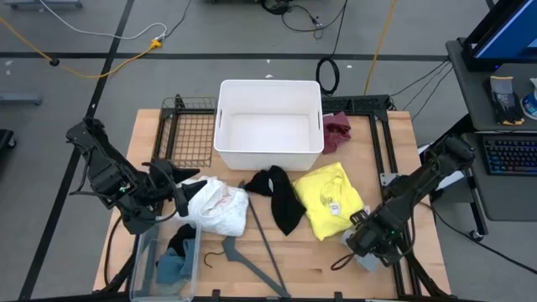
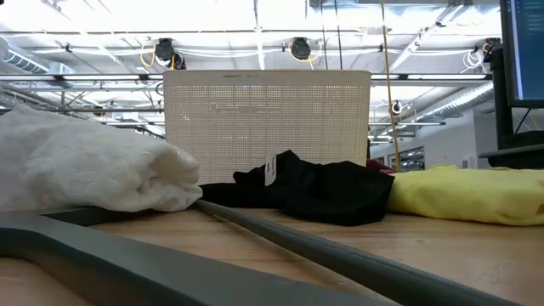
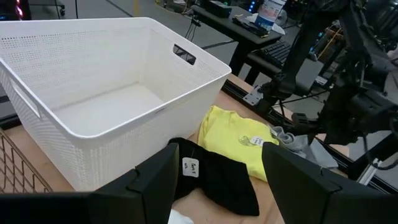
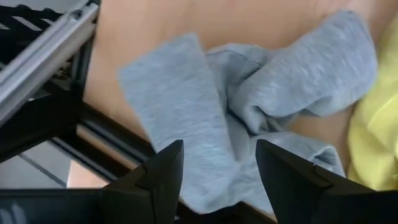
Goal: Pick & Place Cloths
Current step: Put the gray underwear into the black wire basket
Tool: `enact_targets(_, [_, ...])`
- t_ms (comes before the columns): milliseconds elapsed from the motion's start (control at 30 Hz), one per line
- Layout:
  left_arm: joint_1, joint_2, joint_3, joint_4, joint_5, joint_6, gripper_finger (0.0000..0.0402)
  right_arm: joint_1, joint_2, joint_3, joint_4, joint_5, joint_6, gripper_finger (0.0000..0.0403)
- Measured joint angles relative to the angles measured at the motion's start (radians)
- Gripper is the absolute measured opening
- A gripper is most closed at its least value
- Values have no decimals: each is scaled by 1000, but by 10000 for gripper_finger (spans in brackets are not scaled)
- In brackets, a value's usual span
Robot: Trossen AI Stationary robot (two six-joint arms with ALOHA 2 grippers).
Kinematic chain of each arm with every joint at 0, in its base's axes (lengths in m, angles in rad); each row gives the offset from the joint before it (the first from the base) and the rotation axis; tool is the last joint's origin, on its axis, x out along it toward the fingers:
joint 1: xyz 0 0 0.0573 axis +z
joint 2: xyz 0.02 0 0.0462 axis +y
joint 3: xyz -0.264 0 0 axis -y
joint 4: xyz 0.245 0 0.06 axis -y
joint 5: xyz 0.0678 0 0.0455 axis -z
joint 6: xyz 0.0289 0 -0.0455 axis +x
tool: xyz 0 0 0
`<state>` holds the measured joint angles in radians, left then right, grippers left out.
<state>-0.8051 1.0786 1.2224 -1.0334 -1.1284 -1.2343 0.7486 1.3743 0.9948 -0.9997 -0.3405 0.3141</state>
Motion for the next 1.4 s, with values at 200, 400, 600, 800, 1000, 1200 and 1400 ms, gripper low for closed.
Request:
enact_targets(200, [0,0,0,18,0,0,232,0,0,-99,66,-2,90,196])
enact_targets(400, [0,0,0,18,2,6,232,0,2,-194,157,-2,253,196])
enact_targets(600, [0,0,0,18,1,45,232,0,59,-233,203,-4,426,189])
enact_targets(800, [0,0,0,19,1,85,232,-2,167,-231,254,-92,531,142])
enact_targets(1000, [1,0,0,22,-37,108,232,-7,222,-231,314,-145,677,63])
enact_targets(1200, [8,0,0,22,-171,148,232,-26,219,-232,329,-125,888,13])
enact_targets(1400, [73,0,0,25,-383,160,232,-32,218,-232,390,-34,1024,7])
